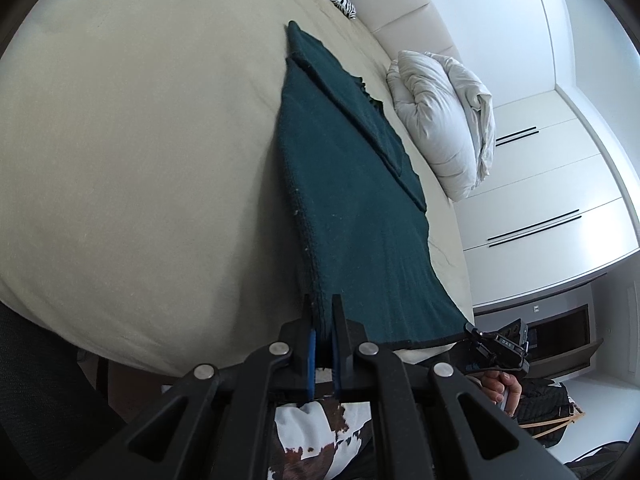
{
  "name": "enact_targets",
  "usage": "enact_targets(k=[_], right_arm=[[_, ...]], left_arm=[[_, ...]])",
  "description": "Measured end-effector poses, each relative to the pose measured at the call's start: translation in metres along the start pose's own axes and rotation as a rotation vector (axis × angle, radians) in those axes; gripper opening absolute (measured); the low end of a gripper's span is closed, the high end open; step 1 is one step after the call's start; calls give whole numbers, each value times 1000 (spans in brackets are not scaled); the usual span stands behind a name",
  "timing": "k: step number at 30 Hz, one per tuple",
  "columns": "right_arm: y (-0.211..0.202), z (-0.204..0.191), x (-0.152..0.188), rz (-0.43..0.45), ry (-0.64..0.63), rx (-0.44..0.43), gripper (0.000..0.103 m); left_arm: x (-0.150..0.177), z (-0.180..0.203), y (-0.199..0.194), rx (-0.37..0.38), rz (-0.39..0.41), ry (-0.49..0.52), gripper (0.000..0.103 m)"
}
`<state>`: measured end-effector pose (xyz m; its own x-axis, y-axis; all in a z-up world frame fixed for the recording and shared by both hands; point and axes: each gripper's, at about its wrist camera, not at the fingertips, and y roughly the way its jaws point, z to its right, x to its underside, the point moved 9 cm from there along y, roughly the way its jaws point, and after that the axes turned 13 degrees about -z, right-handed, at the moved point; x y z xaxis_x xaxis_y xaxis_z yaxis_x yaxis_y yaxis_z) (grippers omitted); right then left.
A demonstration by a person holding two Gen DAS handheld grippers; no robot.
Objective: Fold small clothes
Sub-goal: 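Lift the hem with both grippers and fold it over toward the collar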
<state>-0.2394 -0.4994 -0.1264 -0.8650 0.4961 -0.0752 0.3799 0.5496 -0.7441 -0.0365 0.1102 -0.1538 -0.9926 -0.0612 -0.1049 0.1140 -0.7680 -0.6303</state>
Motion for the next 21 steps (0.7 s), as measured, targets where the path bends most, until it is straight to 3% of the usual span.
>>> enact_targets(k=[14, 21], right_arm=[[-23, -51, -7, 64, -64, -80, 5], [-32, -68, -25, 107, -71, -120, 5]], left_arm=[[-12, 29, -14, 88, 40, 29, 6], [-40, 57, -26, 157, 79, 60, 6]])
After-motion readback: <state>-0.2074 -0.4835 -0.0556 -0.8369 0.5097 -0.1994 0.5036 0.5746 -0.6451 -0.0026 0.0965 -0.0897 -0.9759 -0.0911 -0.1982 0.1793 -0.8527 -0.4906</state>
